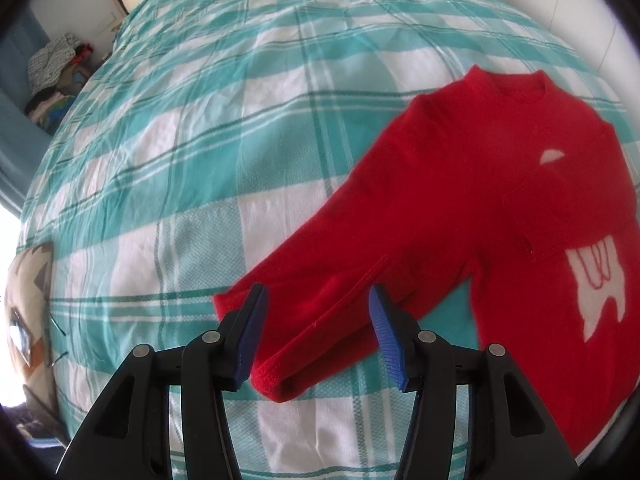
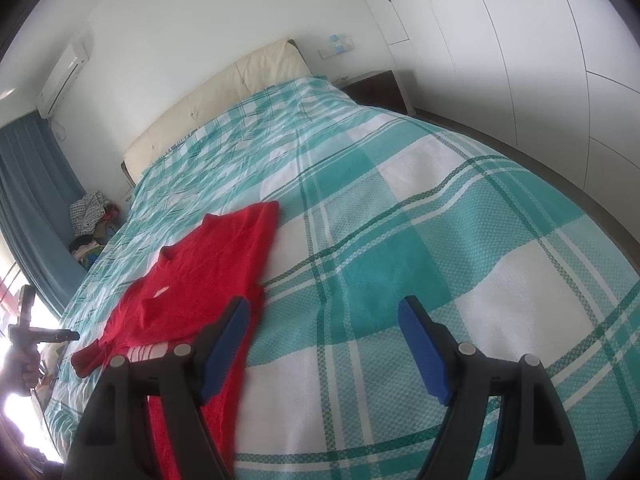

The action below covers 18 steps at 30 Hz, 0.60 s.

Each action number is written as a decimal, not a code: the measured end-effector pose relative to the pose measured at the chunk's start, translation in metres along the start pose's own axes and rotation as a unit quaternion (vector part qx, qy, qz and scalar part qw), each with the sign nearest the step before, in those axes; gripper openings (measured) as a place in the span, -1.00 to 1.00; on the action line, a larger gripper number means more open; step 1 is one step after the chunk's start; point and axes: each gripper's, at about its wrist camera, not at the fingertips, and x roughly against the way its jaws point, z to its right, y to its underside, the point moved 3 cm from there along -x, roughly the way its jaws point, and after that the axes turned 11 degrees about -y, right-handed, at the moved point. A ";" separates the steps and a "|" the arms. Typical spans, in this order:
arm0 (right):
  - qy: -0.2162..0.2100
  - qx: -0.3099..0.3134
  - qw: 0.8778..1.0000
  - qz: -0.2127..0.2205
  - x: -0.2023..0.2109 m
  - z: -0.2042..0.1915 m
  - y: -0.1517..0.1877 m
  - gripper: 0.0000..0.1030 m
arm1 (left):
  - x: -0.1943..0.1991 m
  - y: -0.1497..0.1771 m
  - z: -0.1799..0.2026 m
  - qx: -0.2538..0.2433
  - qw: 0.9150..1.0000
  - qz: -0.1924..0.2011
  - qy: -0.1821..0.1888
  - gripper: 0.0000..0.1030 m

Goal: Fold small clothes
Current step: 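Grasp the spread sleeve cuff with the left gripper and lift it, then fold the held sleeve across the sweater body with the left gripper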

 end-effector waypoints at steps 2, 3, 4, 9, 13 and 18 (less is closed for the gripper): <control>0.005 -0.009 1.000 0.000 0.000 0.005 0.000 0.48 | -0.008 0.005 0.003 -0.015 1.000 -0.007 0.001 0.20; 0.008 -0.013 1.000 0.001 0.000 0.007 0.000 0.48 | -0.012 0.006 0.005 -0.025 1.000 -0.010 -0.001 0.20; 0.010 -0.015 1.000 0.002 0.001 0.008 0.000 0.48 | -0.015 0.008 0.008 -0.033 0.999 -0.014 -0.004 0.20; 0.015 -0.017 1.000 0.006 0.003 0.010 0.000 0.48 | -0.028 0.014 0.012 -0.034 0.998 -0.042 0.014 -0.91; 0.013 -0.013 1.000 0.010 0.006 0.008 0.000 0.48 | 0.009 0.001 0.005 0.007 1.000 0.009 0.011 -0.93; 0.001 -0.014 1.000 0.013 0.009 0.004 -0.002 0.48 | 0.109 -0.041 0.006 0.090 0.987 0.126 0.050 -0.93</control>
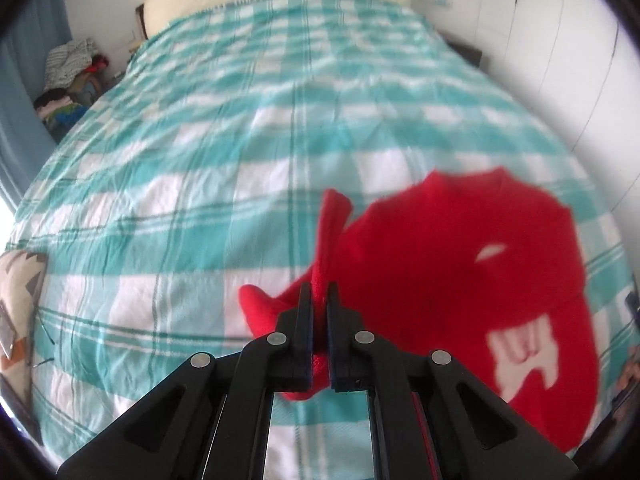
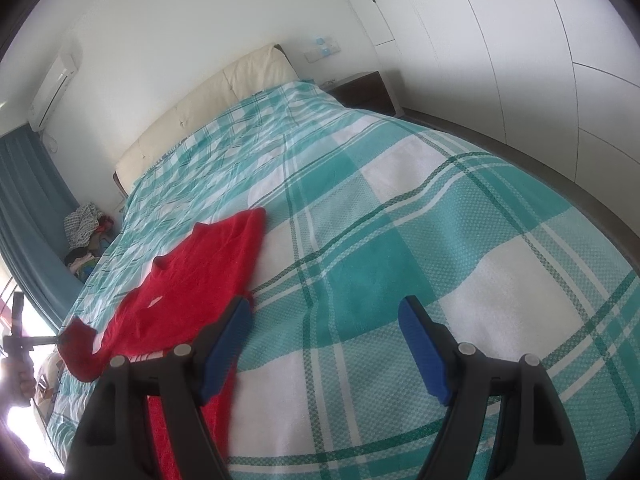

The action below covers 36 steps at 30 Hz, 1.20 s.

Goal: Fold small clothes
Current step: 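Fold the held sleeve across the sweater body with the left gripper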

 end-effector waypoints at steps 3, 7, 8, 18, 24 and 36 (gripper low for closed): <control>-0.005 -0.002 1.000 0.001 0.001 -0.001 0.000 0.48 | 0.044 -0.034 0.035 -0.001 0.997 0.070 0.019 -0.93; -0.008 -0.011 1.000 0.005 0.004 0.002 -0.001 0.48 | 0.067 -0.052 0.103 -0.038 0.991 0.125 0.039 -0.93; -0.008 -0.014 1.000 0.006 0.005 0.003 -0.001 0.48 | 0.066 -0.052 0.119 -0.050 0.989 0.130 0.044 -0.93; -0.002 -0.032 0.999 0.016 0.010 0.014 -0.005 0.48 | -0.006 0.018 0.245 -0.153 0.985 0.066 0.048 0.39; -0.011 -0.044 0.999 0.020 0.012 0.017 -0.007 0.48 | -0.003 0.017 0.163 -0.083 0.994 0.058 0.047 0.69; -0.015 0.023 0.999 -0.029 -0.013 -0.013 0.009 0.48 | -0.070 0.098 0.062 -0.081 0.996 -0.012 -0.028 0.86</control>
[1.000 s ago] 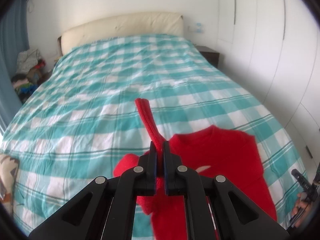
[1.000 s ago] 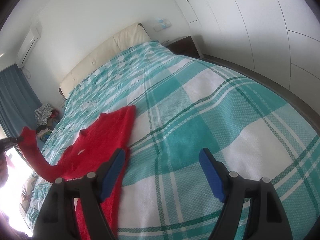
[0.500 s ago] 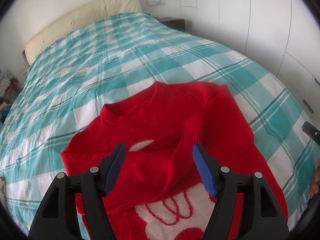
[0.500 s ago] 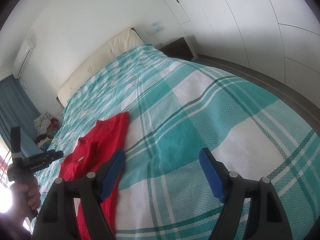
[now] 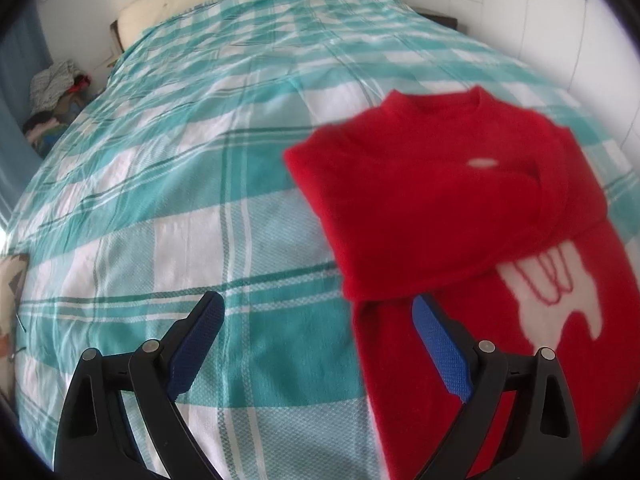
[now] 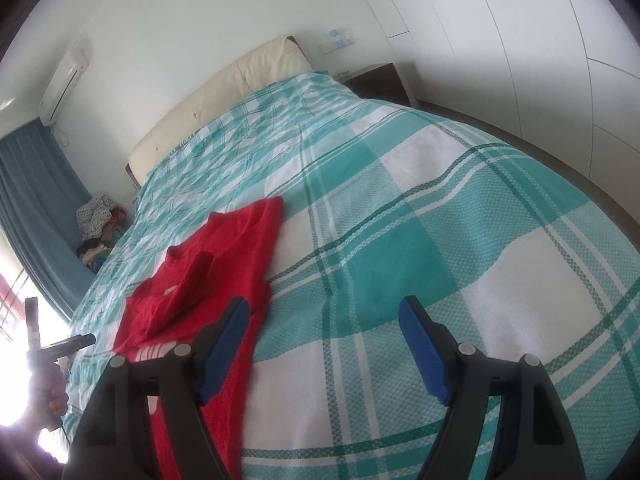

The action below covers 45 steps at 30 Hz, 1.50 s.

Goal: Fold small clothes

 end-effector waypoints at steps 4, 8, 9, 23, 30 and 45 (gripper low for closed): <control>0.009 0.013 1.000 -0.008 -0.006 -0.003 0.006 0.48 | -0.017 0.004 0.017 -0.021 0.996 0.024 -0.080 0.82; 0.027 0.026 0.999 -0.006 -0.005 -0.002 0.007 0.48 | -0.039 0.009 -0.005 0.078 0.993 0.001 -0.084 0.47; 0.032 0.036 0.999 -0.006 -0.003 -0.005 0.007 0.48 | -0.047 0.014 -0.012 0.110 0.992 -0.016 -0.060 0.47; -0.056 0.066 0.969 -0.233 -0.174 -0.146 -0.074 0.48 | -0.062 0.038 -0.023 0.181 0.983 -0.004 -0.011 0.76; -0.068 0.044 0.938 -0.337 -0.239 -0.127 -0.056 0.48 | -0.062 0.040 -0.022 0.184 0.983 0.011 -0.013 0.79; -0.177 0.187 0.886 -0.384 -0.141 -0.120 -0.019 0.30 | -0.061 0.042 -0.023 0.185 0.983 0.011 -0.014 0.81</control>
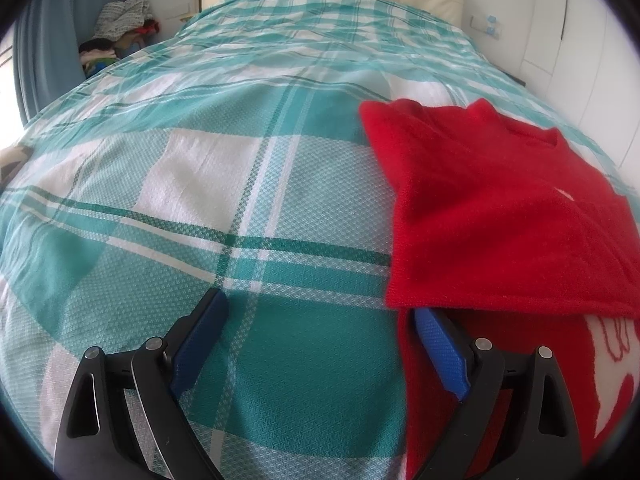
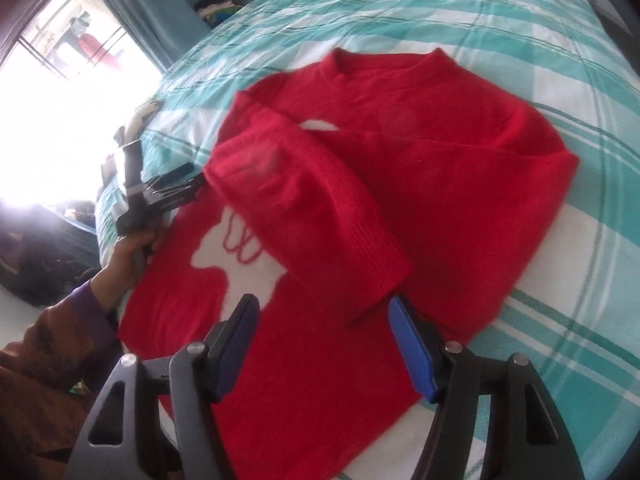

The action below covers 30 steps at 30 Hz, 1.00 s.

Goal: Fold small clothes

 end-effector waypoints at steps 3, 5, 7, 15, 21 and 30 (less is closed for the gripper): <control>-0.007 -0.056 0.997 0.049 0.013 0.020 -0.006 0.30 | 0.000 0.000 0.000 0.000 1.000 0.000 0.000 0.82; -0.015 -0.106 0.992 0.066 0.011 0.034 -0.010 0.30 | 0.000 0.000 0.000 0.000 1.000 0.000 0.000 0.82; -0.027 -0.151 0.985 0.079 0.005 0.045 -0.010 0.29 | 0.000 0.000 0.000 0.001 1.000 0.000 0.000 0.82; -0.026 -0.236 0.968 0.086 -0.027 0.058 -0.006 -0.21 | -0.001 0.000 -0.001 0.005 1.000 0.001 0.004 0.82; 0.017 -0.162 0.975 0.152 -0.007 0.037 -0.027 -0.74 | -0.001 0.000 -0.001 0.006 1.000 0.002 0.005 0.82; 0.082 -0.168 0.970 0.154 -0.002 0.063 -0.011 -0.54 | -0.001 0.000 -0.001 0.006 1.000 0.002 0.005 0.83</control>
